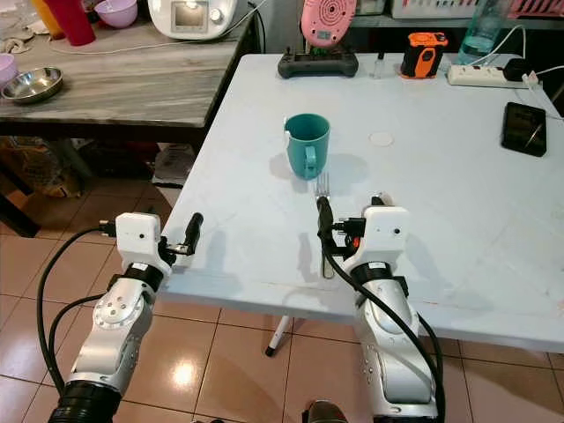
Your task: Setting the table
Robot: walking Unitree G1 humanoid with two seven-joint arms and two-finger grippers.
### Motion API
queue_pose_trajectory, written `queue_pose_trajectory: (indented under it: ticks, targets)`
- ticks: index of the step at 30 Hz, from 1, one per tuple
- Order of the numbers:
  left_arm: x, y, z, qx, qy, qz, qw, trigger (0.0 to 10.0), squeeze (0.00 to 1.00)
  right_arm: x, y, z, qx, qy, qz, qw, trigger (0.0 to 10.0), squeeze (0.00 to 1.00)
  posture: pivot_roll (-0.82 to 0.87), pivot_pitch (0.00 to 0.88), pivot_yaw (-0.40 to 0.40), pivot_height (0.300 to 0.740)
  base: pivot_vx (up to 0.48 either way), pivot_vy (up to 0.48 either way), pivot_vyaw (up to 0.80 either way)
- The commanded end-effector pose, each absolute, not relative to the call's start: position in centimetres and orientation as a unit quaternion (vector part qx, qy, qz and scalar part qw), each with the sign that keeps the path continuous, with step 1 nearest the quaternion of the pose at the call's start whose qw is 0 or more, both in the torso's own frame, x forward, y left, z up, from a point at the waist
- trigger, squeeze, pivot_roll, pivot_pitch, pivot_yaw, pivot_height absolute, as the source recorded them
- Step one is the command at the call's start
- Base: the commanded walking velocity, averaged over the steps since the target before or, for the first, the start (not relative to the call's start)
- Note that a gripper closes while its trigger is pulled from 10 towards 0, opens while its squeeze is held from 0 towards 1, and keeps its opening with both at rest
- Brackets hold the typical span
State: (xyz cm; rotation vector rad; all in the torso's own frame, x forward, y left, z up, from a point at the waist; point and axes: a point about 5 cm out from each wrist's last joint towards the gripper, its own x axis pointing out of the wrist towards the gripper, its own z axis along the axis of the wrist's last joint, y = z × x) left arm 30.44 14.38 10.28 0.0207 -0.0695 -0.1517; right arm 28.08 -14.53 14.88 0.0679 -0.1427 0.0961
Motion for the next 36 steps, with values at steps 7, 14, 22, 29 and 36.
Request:
queue_pose_trajectory:
  ticks: [7, 14, 22, 29, 36]
  targets:
    - [30.26, 13.92, 10.27, 0.001, -0.032, -0.104, 0.994, 10.0, 0.0, 28.14, -14.5, 14.78, 0.035, -0.059, 0.052, 0.996, 10.0, 0.0, -0.28, 0.127, 0.068, 0.74, 0.0, 0.0, -0.27]
    - [30.3, 13.78, 10.43, 0.006, -0.033, -0.11, 0.993, 10.0, 0.0, 28.13, -14.41, 14.78, 0.033, -0.058, 0.055, 0.996, 10.0, 0.0, -0.28, 0.129, 0.065, 0.74, 0.0, 0.0, -0.76]
    - [30.36, 13.59, 10.47, 0.005, -0.032, -0.112, 0.993, 10.0, 0.0, 28.12, -14.37, 14.83, 0.03, -0.058, 0.058, 0.996, 10.0, 0.0, -0.28, 0.129, 0.065, 0.74, 0.0, 0.0, -0.3]
    - [30.46, 13.56, 10.49, 0.005, -0.03, -0.113, 0.993, 10.0, 0.0, 28.11, -14.39, 14.78, 0.027, -0.057, 0.057, 0.996, 10.0, 0.0, -0.28, 0.129, 0.066, 0.74, 0.0, -0.251, 0.0]
    - [30.49, 13.44, 10.46, 0.007, -0.029, -0.116, 0.993, 10.0, 0.0, 28.12, -14.48, 14.76, 0.027, -0.056, 0.054, 0.997, 10.0, 0.0, -0.28, 0.127, 0.068, 0.74, 0.0, -0.306, 0.0]
